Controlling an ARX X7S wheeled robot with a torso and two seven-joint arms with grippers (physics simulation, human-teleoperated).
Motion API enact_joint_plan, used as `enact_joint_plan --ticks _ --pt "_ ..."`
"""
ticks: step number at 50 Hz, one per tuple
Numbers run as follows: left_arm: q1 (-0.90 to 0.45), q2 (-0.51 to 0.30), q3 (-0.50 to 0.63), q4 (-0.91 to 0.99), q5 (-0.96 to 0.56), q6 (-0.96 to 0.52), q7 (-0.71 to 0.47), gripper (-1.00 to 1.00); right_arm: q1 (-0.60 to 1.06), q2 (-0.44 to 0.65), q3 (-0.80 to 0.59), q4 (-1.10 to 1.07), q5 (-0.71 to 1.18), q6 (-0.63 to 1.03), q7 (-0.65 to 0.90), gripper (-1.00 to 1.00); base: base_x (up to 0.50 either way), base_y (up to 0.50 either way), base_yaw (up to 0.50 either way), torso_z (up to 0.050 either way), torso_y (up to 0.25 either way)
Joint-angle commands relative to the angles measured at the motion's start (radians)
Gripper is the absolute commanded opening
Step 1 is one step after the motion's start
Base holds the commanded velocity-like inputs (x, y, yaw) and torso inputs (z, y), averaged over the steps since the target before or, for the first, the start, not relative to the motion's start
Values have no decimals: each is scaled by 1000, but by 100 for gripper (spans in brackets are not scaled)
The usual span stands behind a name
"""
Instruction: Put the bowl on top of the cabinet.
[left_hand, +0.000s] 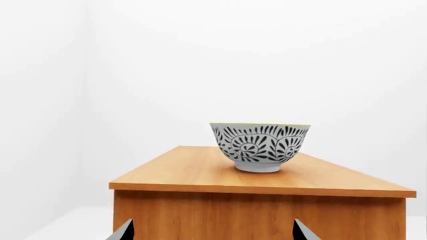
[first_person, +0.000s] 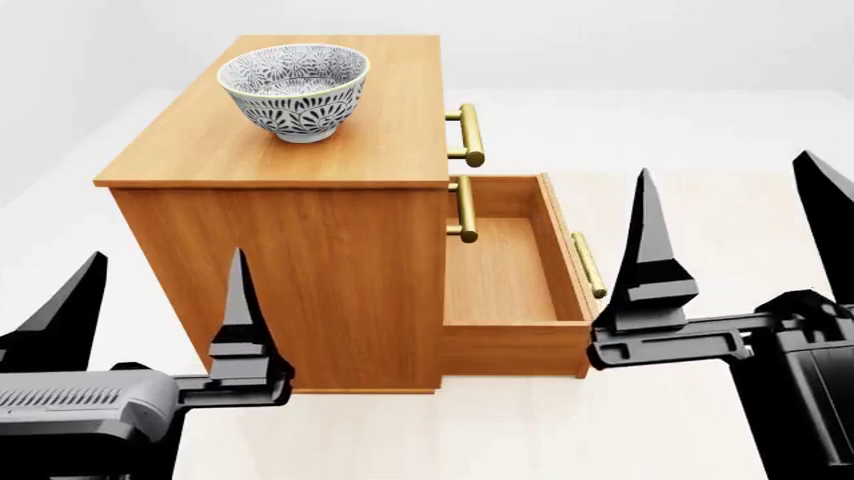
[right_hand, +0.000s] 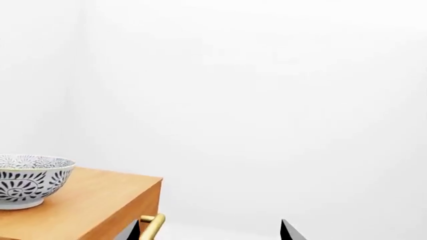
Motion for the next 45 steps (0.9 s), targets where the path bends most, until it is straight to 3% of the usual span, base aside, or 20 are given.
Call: enact_joint_plan --ticks 1,16,24,31,45 --pt "-1 0 7 -1 4 3 -2 100 24 39 -211 -1 -203 -109 24 100 0 0 0 0 0" --pt "4 -1 7 -3 25 23 -5 100 64 69 -321 -4 -308 -170 37 100 0 0 0 0 0" --pt "5 -4 5 3 22 27 -13 100 224 28 -536 -4 -374 -222 89 100 0 0 0 0 0" --pt "0 -8 3 13 17 25 -23 100 433 -33 -820 -4 -457 -272 165 100 0 0 0 0 0" --pt "2 -17 -5 20 19 40 -38 100 624 -71 -1098 -4 -573 -305 210 100 0 0 0 0 0"
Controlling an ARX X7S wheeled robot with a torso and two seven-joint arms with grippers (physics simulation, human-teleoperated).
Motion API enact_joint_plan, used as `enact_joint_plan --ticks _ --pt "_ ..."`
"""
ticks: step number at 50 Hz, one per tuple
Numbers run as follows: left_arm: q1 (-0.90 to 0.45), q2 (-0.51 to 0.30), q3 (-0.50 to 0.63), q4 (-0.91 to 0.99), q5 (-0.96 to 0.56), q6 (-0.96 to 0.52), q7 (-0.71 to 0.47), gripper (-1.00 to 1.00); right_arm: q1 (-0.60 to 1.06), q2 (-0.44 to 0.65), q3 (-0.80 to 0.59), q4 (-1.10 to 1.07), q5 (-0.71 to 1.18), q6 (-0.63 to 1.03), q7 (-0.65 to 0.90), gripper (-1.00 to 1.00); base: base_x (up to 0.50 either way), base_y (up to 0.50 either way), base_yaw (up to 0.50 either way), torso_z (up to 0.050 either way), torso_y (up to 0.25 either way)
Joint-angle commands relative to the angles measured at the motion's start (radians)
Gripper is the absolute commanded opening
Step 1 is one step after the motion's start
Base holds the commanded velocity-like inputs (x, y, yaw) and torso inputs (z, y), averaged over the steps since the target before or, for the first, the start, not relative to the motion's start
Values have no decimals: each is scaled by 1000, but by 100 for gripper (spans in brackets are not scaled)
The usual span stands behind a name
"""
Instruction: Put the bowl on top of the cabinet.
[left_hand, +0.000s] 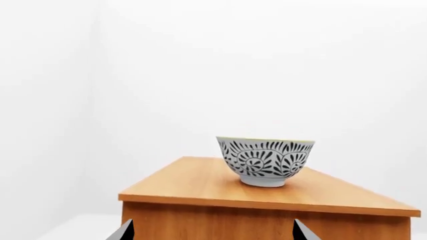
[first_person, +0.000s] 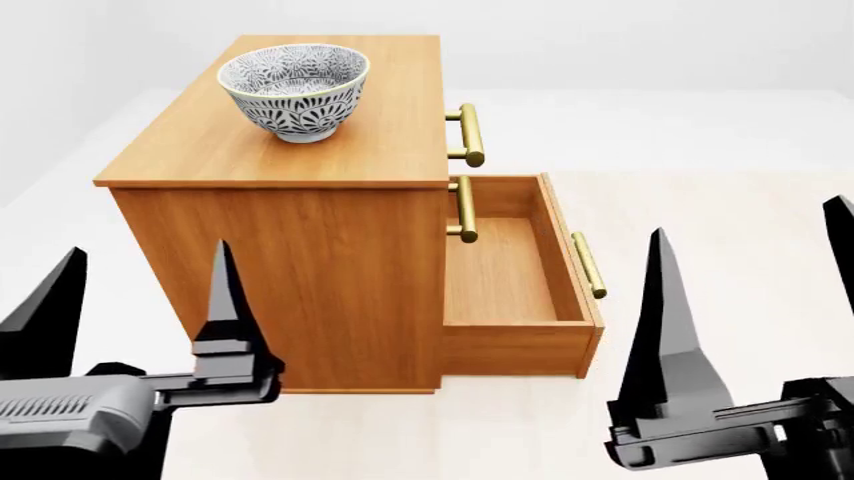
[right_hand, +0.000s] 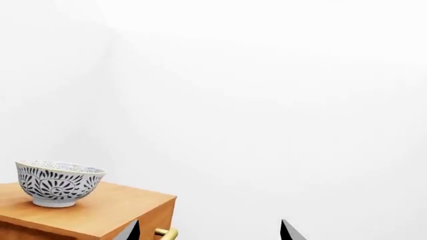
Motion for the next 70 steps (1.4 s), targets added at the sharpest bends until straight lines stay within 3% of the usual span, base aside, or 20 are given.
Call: enact_joint_plan --ticks 1,16,34,37,51,58,65,70 --pt "-4 -5 -2 7 -1 4 -12 100 180 -25 -249 -1 -98 -36 39 100 0 0 0 0 0" --pt "-8 -12 -2 24 7 23 -25 100 239 1 -310 -1 -160 -25 40 100 0 0 0 0 0" --pt "-37 -74 53 50 34 102 -74 100 241 49 -267 -1 -191 -31 40 100 0 0 0 0 0" --pt "24 -65 86 14 123 174 -54 100 241 62 -253 -1 -186 -32 39 100 0 0 0 0 0" --pt "20 -99 101 49 160 190 -86 100 241 141 -196 -1 -184 -15 -24 100 0 0 0 0 0" --pt "-72 -204 241 52 194 283 -195 100 241 207 -157 -1 -164 1 -101 100 0 0 0 0 0" --pt "-286 -320 509 52 250 387 -343 100 240 297 -87 -1 -120 5 -201 100 0 0 0 0 0" --pt "-453 -354 701 52 274 418 -416 100 232 350 -31 -1 -89 15 -263 100 0 0 0 0 0"
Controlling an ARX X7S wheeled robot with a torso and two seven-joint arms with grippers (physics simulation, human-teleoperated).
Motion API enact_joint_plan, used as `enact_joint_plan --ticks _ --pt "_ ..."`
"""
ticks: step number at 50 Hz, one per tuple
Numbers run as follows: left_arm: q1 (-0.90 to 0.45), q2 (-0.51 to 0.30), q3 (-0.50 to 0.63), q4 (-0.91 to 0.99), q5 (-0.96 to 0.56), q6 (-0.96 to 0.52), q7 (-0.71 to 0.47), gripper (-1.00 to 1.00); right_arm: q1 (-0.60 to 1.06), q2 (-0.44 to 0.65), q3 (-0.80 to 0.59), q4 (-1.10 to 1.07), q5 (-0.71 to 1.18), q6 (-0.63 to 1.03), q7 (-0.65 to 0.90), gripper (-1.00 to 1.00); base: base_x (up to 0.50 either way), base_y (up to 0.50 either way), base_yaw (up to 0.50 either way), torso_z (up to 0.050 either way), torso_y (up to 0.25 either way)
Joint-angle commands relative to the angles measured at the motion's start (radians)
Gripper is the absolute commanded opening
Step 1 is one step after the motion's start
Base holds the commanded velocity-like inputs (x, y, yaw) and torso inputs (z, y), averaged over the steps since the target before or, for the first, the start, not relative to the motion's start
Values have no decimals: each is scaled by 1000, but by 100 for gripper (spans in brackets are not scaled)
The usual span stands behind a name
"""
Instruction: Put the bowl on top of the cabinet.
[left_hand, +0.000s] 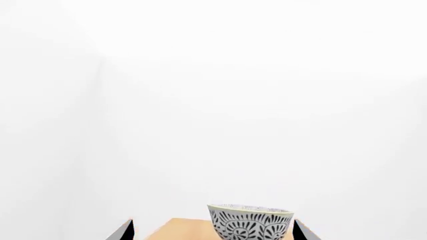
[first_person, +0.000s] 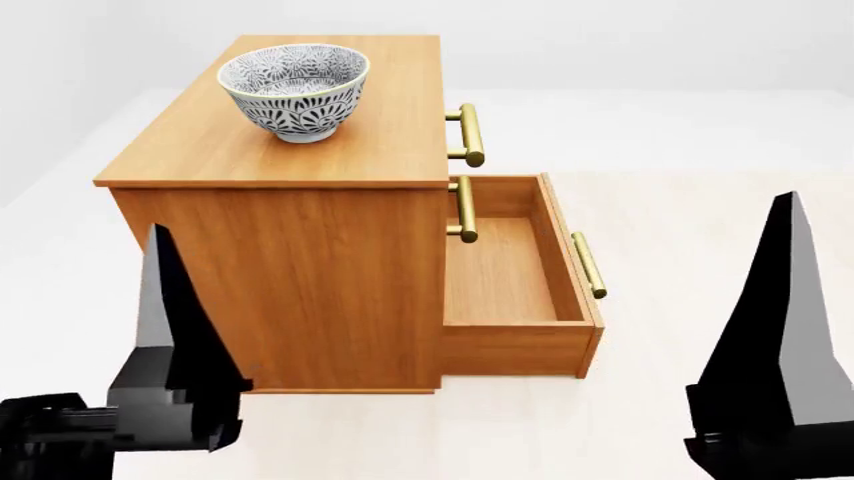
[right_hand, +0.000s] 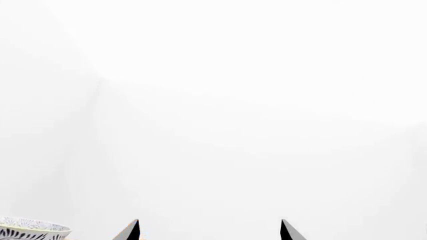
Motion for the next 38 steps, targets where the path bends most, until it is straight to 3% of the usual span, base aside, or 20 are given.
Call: enact_joint_plan --ticks 1,13,38 --pt "-290 -111 355 3 66 101 -167 100 -8 108 101 0 58 17 -122 100 0 0 0 0 0" --pt "-725 -160 841 3 150 148 -326 100 -35 116 189 0 87 31 -145 100 0 0 0 0 0" --pt "-569 -281 630 3 198 102 -328 100 -91 117 241 0 34 27 -132 100 0 0 0 0 0"
